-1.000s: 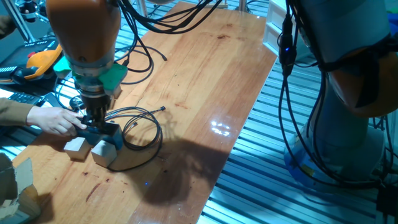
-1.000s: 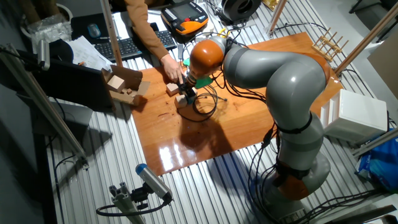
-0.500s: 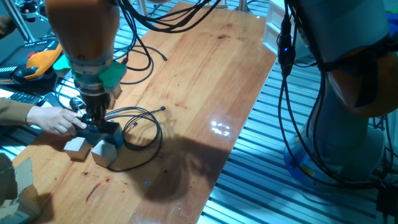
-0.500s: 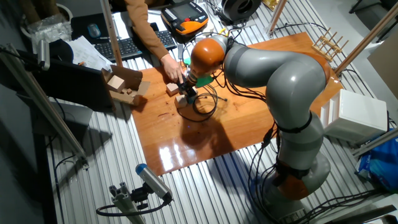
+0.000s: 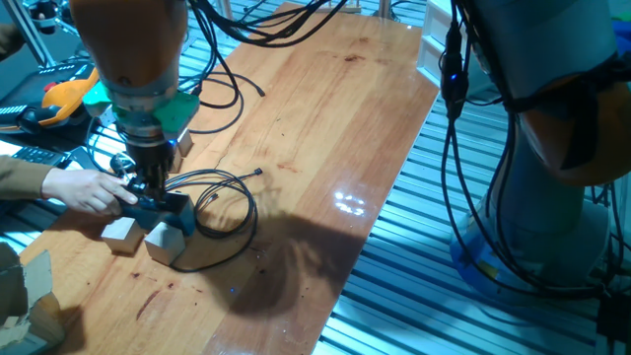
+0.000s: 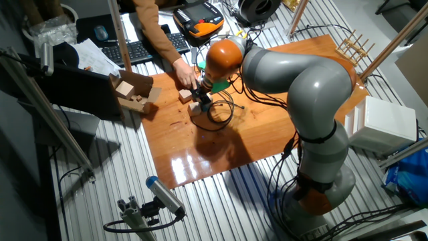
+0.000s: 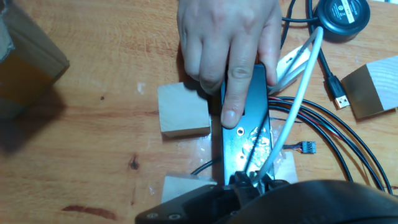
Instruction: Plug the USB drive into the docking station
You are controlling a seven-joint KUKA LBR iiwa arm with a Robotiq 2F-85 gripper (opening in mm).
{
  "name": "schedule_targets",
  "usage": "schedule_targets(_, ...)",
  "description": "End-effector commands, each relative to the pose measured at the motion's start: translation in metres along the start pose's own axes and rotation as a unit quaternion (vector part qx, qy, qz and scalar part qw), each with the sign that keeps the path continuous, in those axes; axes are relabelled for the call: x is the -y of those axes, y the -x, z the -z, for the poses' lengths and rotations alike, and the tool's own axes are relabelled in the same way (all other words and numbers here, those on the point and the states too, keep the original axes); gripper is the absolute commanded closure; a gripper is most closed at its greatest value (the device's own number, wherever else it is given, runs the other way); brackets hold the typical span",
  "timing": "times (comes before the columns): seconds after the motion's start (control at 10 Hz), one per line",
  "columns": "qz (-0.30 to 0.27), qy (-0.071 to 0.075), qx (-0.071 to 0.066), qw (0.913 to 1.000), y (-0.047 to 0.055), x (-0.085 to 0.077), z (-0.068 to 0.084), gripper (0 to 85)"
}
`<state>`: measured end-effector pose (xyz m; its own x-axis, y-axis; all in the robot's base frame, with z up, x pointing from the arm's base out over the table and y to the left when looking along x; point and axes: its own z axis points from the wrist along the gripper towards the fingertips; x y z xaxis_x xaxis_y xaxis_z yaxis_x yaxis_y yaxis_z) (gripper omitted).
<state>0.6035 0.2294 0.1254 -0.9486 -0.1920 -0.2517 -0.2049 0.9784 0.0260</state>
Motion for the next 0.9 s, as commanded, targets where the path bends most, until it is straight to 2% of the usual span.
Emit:
schedule_targets(0.0,-0.009,0.014,0.005,0.9998,0.002,-0.002,0.002,85.0)
schedule_targets(0.1,-0.027,0.043,0.012,0.9986,0.004,-0.005,0.006,85.0)
schedule_targets(0.2,-0.019,0.035,0.033,0.9987,0.009,-0.008,0.009,85.0)
schedule_targets(0.3,-0.026,0.047,0.055,0.9971,0.014,-0.012,0.014,85.0)
schedule_targets(0.4,-0.027,0.049,0.076,0.9955,0.022,-0.014,0.022,85.0)
schedule_targets(0.5,-0.020,0.041,0.090,0.9949,0.031,-0.014,0.031,85.0)
schedule_targets(0.6,-0.015,0.043,0.097,0.9942,0.039,-0.014,0.038,85.0)
schedule_targets(0.8,-0.007,0.048,0.106,0.9932,0.044,-0.010,0.039,85.0)
